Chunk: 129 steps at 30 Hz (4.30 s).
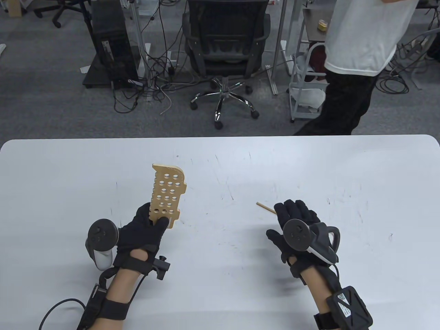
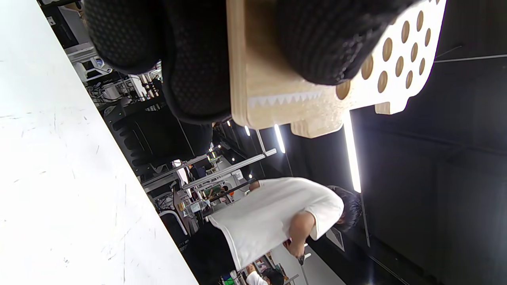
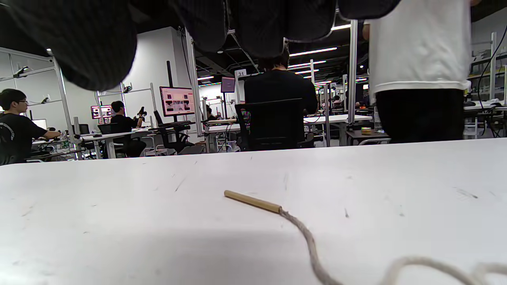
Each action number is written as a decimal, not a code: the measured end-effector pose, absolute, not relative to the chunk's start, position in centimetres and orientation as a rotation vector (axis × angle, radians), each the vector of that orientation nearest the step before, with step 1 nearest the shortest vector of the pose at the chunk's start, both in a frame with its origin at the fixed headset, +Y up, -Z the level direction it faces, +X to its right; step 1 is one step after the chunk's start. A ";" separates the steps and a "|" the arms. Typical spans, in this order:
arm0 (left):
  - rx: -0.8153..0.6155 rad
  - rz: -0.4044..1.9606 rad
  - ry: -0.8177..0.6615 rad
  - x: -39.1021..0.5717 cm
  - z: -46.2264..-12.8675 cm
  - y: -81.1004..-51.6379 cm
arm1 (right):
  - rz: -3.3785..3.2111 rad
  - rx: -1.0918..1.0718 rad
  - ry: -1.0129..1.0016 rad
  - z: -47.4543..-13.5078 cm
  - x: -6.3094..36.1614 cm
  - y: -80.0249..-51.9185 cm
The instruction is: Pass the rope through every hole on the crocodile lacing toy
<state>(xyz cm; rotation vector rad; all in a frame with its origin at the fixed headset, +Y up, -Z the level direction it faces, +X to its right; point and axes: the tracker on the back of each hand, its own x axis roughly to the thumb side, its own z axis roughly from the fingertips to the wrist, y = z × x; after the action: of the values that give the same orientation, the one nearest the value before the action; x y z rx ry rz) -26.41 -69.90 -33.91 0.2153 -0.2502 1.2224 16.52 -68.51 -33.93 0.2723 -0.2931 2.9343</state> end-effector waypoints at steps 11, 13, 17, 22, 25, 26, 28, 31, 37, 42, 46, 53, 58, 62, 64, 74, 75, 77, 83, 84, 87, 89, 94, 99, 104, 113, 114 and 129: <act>0.204 1.243 -0.237 -26.6 -34.2 -70.3 | 3.031 0.188 -0.210 -38.3 16.4 -69.3; 0.197 1.246 -0.230 -26.7 -34.4 -70.5 | 3.049 0.177 -0.200 -39.1 16.4 -69.4; 0.190 1.242 -0.221 -26.8 -34.6 -70.7 | 3.085 0.147 -0.153 -40.9 16.7 -70.0; 0.185 1.240 -0.223 -26.8 -34.7 -70.6 | 3.145 0.099 -0.070 -42.9 16.6 -71.5; 0.187 1.240 -0.223 -26.9 -34.7 -70.6 | 3.180 0.078 -0.048 -43.7 16.2 -72.6; 0.187 1.240 -0.222 -26.9 -34.7 -70.6 | 3.188 0.071 -0.043 -43.9 16.1 -72.8; 0.187 1.240 -0.222 -26.9 -34.7 -70.6 | 3.205 0.049 -0.048 -44.3 15.8 -73.3; 0.188 1.240 -0.222 -26.9 -34.6 -70.6 | 3.185 -0.006 -0.080 -44.8 15.7 -73.9; 0.191 1.246 -0.224 -27.0 -34.6 -70.5 | 3.253 -0.046 -0.056 -45.4 14.7 -75.1; 0.188 1.253 -0.223 -26.9 -34.6 -70.5 | 3.306 -0.071 -0.041 -45.6 14.3 -75.9; 0.187 1.252 -0.223 -26.9 -34.6 -70.5 | 3.424 -0.032 -0.056 -45.5 13.0 -76.0; 0.194 1.253 -0.228 -27.0 -34.5 -70.3 | 3.647 0.113 -0.002 -45.8 10.4 -77.0; 0.196 1.246 -0.230 -27.0 -34.5 -70.3 | 3.772 0.241 0.016 -45.8 9.4 -77.6; 0.198 1.247 -0.228 -27.0 -34.4 -70.3 | 3.753 0.187 0.153 -45.9 9.6 -77.1; 0.201 1.250 -0.225 -27.0 -34.4 -70.3 | 3.720 0.158 0.217 -46.1 9.9 -76.9; 0.199 1.242 -0.227 -27.0 -34.5 -70.2 | 3.519 -0.031 0.334 -47.0 12.7 -77.6; 0.200 1.242 -0.228 -27.0 -34.5 -70.2 | 3.509 -0.027 0.324 -47.1 13.0 -77.8; 0.201 1.241 -0.229 -27.0 -34.5 -70.2 | 3.515 -0.033 0.332 -47.0 13.3 -78.0; 0.203 1.247 -0.224 -27.1 -34.4 -70.2 | 3.355 0.034 0.006 -45.9 14.1 -76.7; 0.204 1.248 -0.223 -27.1 -34.4 -70.2 | 3.332 0.040 -0.023 -45.5 14.2 -76.4; 0.203 1.251 -0.223 -27.1 -34.4 -70.2 | 3.274 0.063 -0.103 -44.3 14.6 -75.2; 0.203 1.250 -0.224 -27.1 -34.4 -70.2 | 3.233 0.068 -0.146 -43.6 14.9 -74.4; 0.205 1.245 -0.223 -27.0 -34.3 -70.2 | 3.096 0.060 -0.263 -41.4 15.8 -72.0; 0.209 1.241 -0.214 -27.0 -34.3 -70.3 | 2.976 0.057 -0.417 -39.1 16.5 -69.9; 0.210 1.230 -0.206 -27.0 -34.3 -70.4 | 2.874 0.074 -0.545 -36.7 16.8 -68.5; 0.212 1.209 -0.187 -27.0 -34.2 -70.7 | 2.798 0.148 -0.675 -34.5 16.8 -68.5; 0.211 1.203 -0.188 -27.0 -34.2 -70.8 | 2.803 0.162 -0.678 -34.3 16.7 -68.8; 0.193 1.050 -0.207 -25.8 -34.0 -71.3 | 2.701 0.251 -0.790 -32.5 16.2 -68.1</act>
<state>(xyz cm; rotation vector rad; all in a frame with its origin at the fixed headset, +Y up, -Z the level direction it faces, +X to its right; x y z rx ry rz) -25.81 -71.27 -33.99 0.1931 -0.2071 1.0501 16.17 -68.09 -32.51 0.2508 -0.7899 2.7013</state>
